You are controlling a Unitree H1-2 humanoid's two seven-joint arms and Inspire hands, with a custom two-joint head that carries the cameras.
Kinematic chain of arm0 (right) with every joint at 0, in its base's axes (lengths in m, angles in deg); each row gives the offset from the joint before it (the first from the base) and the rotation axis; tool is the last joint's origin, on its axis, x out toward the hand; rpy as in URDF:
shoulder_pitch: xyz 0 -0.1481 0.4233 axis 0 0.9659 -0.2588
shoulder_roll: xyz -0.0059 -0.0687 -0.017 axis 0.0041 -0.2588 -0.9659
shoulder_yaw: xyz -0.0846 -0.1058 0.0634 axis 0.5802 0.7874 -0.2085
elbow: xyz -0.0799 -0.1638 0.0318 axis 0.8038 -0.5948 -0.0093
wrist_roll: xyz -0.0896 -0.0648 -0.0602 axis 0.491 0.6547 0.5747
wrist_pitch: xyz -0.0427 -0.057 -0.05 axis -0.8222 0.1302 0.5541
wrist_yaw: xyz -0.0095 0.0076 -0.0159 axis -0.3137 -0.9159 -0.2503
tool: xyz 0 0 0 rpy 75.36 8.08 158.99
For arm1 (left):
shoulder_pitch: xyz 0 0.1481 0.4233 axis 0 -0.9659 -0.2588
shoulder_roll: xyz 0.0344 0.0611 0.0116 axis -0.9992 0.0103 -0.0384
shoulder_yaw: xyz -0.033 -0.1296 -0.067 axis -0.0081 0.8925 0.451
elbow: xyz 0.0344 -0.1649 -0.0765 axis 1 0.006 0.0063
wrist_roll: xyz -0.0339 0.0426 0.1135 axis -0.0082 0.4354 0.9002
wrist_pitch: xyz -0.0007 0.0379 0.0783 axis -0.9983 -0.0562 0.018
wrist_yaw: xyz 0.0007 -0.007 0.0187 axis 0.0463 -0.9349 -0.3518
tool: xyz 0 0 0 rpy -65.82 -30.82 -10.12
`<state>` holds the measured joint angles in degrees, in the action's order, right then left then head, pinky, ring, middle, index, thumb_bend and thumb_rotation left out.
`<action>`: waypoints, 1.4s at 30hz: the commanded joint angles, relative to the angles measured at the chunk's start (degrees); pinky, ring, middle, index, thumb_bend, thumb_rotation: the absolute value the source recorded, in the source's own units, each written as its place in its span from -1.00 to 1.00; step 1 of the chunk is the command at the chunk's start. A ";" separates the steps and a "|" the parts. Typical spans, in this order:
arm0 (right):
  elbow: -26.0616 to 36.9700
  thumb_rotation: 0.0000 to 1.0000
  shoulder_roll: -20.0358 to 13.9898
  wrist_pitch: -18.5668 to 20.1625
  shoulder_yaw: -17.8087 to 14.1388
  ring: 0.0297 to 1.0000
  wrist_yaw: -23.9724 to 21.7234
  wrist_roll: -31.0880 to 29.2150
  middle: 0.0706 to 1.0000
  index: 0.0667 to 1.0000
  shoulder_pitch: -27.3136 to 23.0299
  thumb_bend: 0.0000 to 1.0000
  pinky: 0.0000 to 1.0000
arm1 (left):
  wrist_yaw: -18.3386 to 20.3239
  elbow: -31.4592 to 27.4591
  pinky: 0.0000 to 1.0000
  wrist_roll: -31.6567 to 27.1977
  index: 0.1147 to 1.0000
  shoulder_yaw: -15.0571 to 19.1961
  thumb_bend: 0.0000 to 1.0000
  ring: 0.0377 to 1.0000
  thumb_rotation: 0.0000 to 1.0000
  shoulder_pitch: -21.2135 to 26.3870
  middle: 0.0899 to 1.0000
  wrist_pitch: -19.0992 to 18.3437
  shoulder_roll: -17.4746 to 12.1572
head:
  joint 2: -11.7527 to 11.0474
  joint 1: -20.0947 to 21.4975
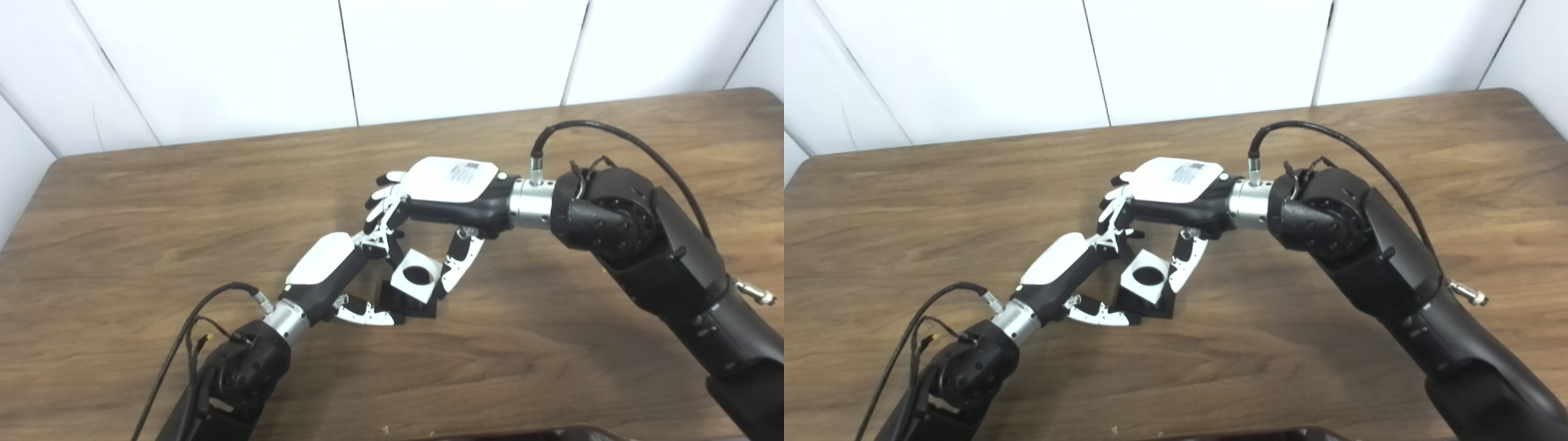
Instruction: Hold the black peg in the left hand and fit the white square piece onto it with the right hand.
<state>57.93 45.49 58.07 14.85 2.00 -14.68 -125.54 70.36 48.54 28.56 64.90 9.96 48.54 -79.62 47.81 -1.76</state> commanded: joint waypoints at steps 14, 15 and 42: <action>-1.59 -0.72 0.91 -0.83 -0.98 0.79 2.16 0.63 0.59 -0.12 -1.85 0.04 0.96 | 1.82 -0.64 0.81 1.81 -0.14 -1.05 0.04 0.92 -0.83 -0.08 0.80 -1.47 -0.63 | 0.34 -0.55; -1.67 -0.72 0.96 -0.92 -0.96 0.79 2.25 0.70 0.59 -0.12 -1.74 0.04 0.96 | 1.85 -0.66 0.81 1.79 -0.14 -1.06 0.04 0.92 -0.83 -0.06 0.80 -1.54 -0.63 | 0.34 -0.55; -1.71 -0.72 0.12 -1.53 -0.74 0.82 2.56 1.93 0.59 -0.11 1.14 0.04 0.98 | 1.02 -0.96 0.84 1.79 -0.14 -1.01 0.03 0.91 -0.83 -0.73 0.80 -1.43 -0.12 | -1.43 -1.63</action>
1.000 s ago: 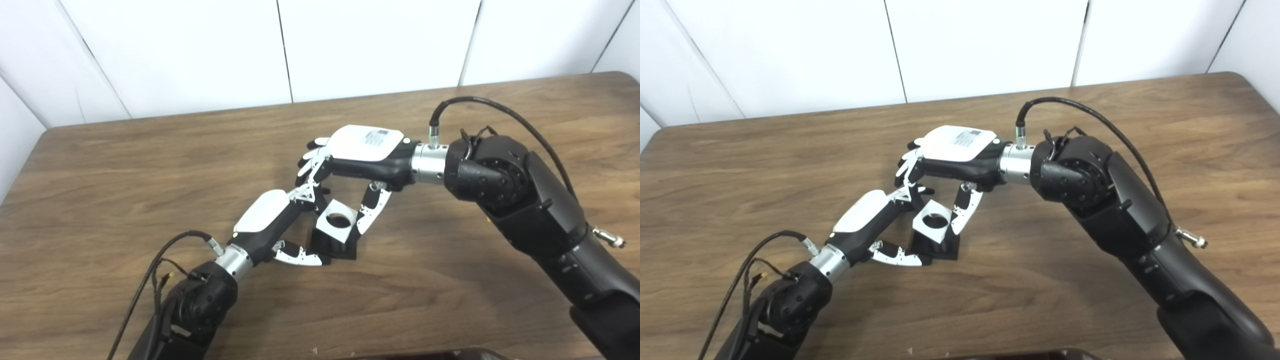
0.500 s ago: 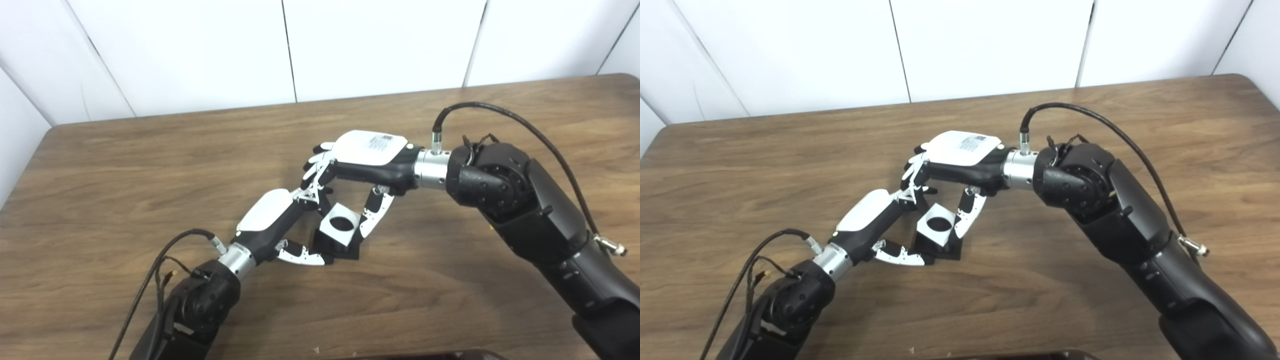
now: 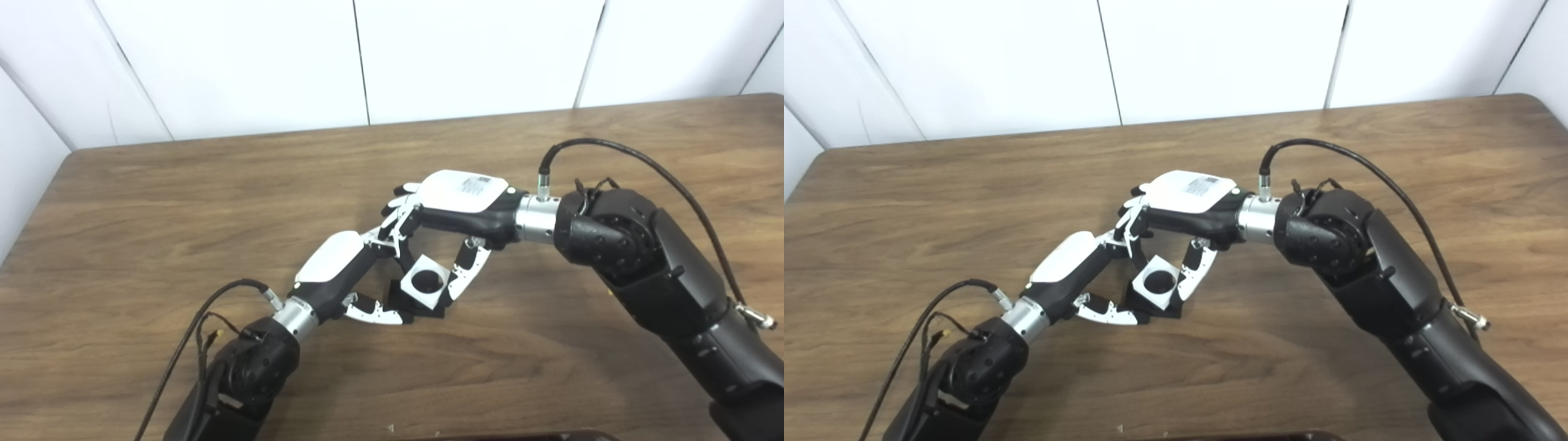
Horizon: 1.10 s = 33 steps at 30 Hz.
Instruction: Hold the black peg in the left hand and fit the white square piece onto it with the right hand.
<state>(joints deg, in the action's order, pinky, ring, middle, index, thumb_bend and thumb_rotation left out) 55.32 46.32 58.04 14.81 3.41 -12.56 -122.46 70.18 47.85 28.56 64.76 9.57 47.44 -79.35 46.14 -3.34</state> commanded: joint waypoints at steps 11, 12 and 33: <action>1.26 -0.72 -0.70 -0.42 -0.79 0.82 0.83 -0.21 0.60 -0.11 -2.04 0.04 0.98 | 1.32 -0.77 0.82 1.67 -0.14 -0.95 0.04 0.91 -0.83 -0.67 0.80 -0.32 -0.29 | 0.71 -0.09; 1.23 -0.71 -0.68 -0.44 -0.82 0.82 0.93 -0.15 0.60 -0.11 -2.01 0.04 0.98 | 1.41 -0.82 0.82 1.66 -0.14 -0.98 0.04 0.91 -0.83 -0.70 0.81 -0.42 -0.26 | 0.71 -0.09; -4.09 -0.72 1.13 -3.43 0.02 0.76 6.56 1.62 0.55 -0.11 0.07 0.04 0.88 | 1.57 -1.36 0.85 1.45 -0.14 -1.20 0.04 0.91 -0.83 -1.02 0.81 -0.82 -0.04 | 1.75 -0.10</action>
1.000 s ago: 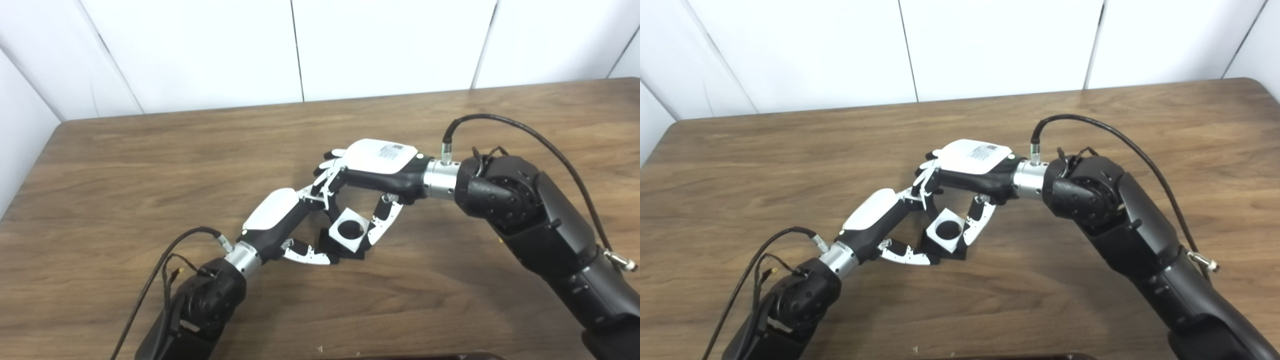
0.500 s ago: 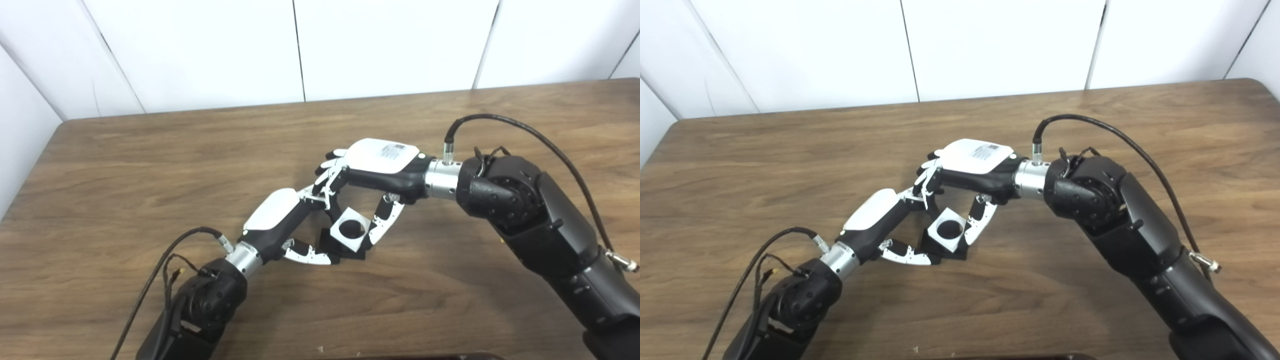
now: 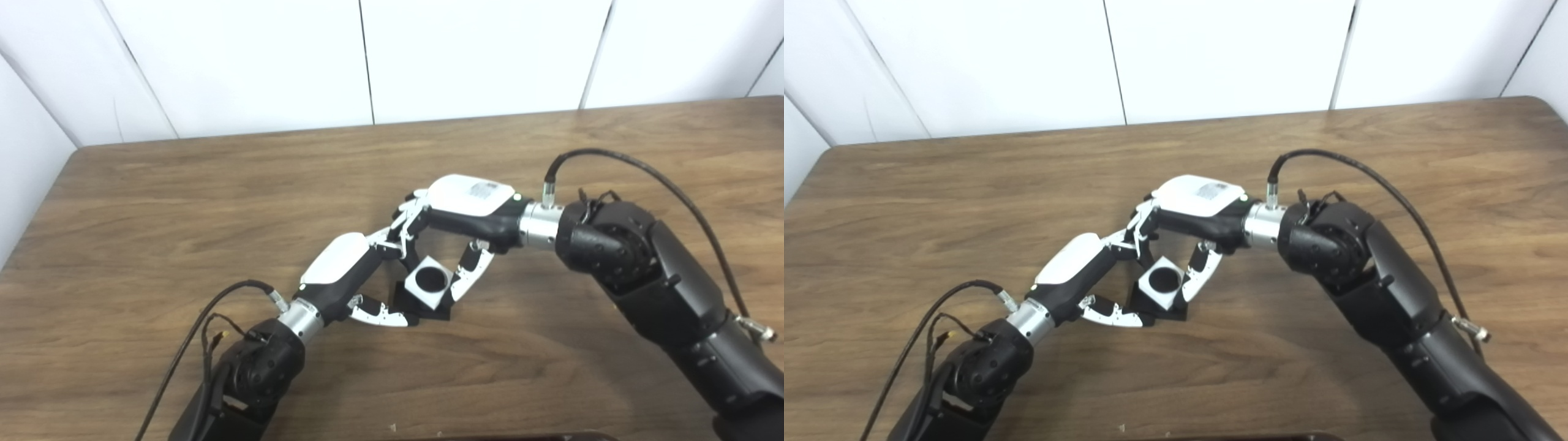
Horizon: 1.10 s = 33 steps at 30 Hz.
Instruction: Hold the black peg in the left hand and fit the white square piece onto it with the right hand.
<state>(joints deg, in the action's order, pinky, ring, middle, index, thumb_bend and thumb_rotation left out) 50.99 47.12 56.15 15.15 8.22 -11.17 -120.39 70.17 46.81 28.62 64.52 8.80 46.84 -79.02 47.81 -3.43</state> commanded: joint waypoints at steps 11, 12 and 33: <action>-2.25 -0.72 1.01 -1.96 0.02 0.76 3.01 1.57 0.55 -0.11 -1.79 0.04 0.85 | 1.84 -0.72 0.84 1.50 -0.14 -0.98 0.04 0.91 -0.83 -0.04 0.81 -0.65 -0.47 | 0.65 -0.21; -2.25 -0.72 0.97 -1.85 0.07 0.77 2.93 1.66 0.55 -0.11 -1.76 0.04 0.85 | 1.87 -0.76 0.83 1.47 -0.14 -0.98 0.04 0.91 -0.83 -0.03 0.81 -0.73 -0.48 | 0.65 -0.21; 0.80 -0.29 -1.45 5.16 -1.37 0.93 -1.84 3.15 1.00 1.00 -4.09 1.00 0.90 | 2.02 -0.34 0.83 0.90 -0.14 -0.97 0.04 0.90 -0.83 0.40 0.80 -0.97 -1.01 | 0.83 0.11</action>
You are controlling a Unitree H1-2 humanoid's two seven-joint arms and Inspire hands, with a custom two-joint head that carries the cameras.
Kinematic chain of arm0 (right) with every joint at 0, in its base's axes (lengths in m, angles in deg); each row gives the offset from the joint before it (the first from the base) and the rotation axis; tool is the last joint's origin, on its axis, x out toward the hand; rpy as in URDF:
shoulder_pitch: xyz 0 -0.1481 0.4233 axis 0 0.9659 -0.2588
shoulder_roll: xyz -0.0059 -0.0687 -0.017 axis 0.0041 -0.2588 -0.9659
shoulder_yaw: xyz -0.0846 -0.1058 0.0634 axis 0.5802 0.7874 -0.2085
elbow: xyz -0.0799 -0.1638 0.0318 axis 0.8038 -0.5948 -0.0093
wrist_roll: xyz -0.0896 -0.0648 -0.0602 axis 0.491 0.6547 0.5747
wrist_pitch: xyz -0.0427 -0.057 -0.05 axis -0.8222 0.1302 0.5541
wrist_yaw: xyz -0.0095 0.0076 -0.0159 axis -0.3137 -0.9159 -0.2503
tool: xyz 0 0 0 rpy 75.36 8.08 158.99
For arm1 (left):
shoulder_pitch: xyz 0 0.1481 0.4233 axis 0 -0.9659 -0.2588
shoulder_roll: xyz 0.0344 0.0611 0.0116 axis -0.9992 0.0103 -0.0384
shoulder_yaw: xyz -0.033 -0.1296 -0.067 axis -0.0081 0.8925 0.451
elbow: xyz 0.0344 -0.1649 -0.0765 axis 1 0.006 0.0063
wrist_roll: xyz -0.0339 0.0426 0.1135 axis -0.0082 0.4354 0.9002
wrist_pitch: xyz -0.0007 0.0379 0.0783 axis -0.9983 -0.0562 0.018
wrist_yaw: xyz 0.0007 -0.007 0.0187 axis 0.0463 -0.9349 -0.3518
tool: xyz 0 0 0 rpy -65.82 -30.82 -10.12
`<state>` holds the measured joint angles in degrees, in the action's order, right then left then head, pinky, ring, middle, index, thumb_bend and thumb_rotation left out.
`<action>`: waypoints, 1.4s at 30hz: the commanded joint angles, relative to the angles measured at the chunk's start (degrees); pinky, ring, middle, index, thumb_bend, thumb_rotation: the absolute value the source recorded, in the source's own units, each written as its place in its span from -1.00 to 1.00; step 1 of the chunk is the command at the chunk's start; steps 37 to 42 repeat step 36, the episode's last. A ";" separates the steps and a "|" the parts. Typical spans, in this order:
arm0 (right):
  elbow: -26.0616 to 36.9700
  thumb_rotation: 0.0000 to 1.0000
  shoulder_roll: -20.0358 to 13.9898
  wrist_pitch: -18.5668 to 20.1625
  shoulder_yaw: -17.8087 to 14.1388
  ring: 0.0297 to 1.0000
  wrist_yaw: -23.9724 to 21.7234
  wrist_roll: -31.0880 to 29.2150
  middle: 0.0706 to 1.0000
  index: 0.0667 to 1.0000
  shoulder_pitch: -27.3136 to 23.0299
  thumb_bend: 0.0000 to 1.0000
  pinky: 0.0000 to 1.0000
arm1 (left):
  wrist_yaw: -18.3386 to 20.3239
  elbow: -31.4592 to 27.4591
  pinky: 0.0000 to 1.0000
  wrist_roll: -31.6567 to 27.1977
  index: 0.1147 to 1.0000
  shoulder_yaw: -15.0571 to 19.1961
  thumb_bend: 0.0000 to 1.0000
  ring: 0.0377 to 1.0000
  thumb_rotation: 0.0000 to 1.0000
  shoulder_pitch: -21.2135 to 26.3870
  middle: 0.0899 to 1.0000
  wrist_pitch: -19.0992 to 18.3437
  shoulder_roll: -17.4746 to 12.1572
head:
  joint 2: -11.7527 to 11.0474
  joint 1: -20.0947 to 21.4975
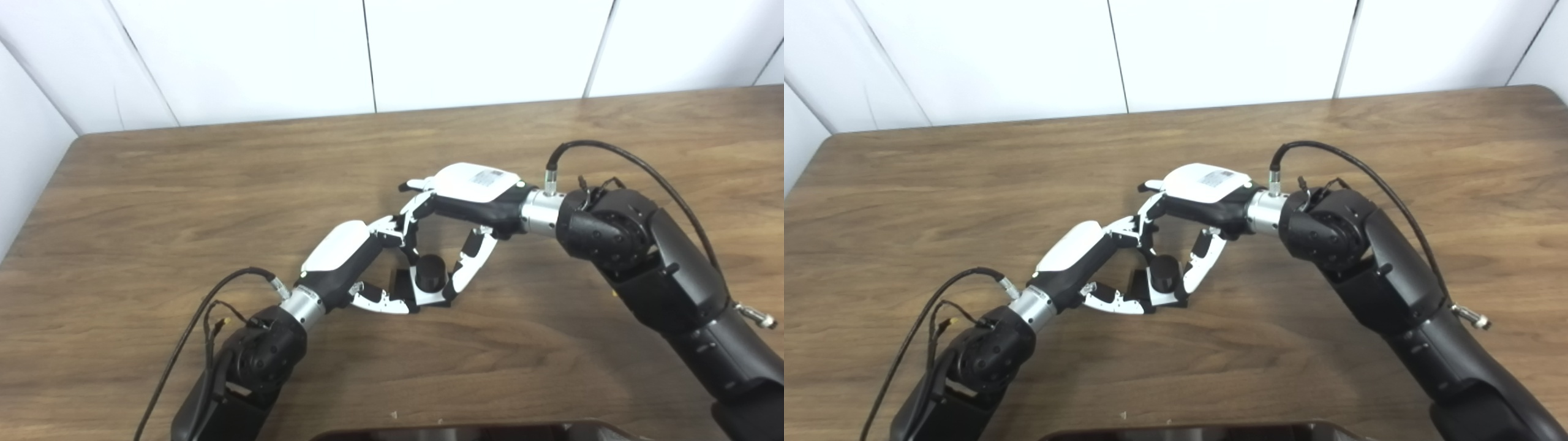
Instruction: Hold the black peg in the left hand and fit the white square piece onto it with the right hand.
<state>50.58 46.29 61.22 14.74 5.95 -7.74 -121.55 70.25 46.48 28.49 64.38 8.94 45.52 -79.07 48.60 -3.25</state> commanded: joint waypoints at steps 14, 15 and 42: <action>1.73 -0.32 -1.00 1.70 -2.82 0.91 0.37 -1.34 0.94 0.90 -4.22 1.00 0.92 | 2.22 -0.02 0.83 0.72 -0.14 -0.54 0.04 0.90 -0.83 0.20 0.80 0.38 -1.47 | 0.26 0.41; 1.90 -0.31 -1.11 1.77 -3.12 0.91 0.43 -1.40 0.92 0.88 -4.38 1.00 0.93 | 2.28 -0.02 0.83 0.70 -0.14 -0.55 0.04 0.90 -0.83 0.20 0.80 0.32 -1.48 | 0.20 0.49; 1.87 -0.31 -2.49 2.62 -11.79 0.79 5.46 -4.09 0.84 0.80 -9.75 0.89 0.63 | 1.62 1.03 0.83 0.86 -0.14 -0.56 0.04 0.90 -0.83 -0.08 0.80 1.60 -1.61 | -0.62 2.35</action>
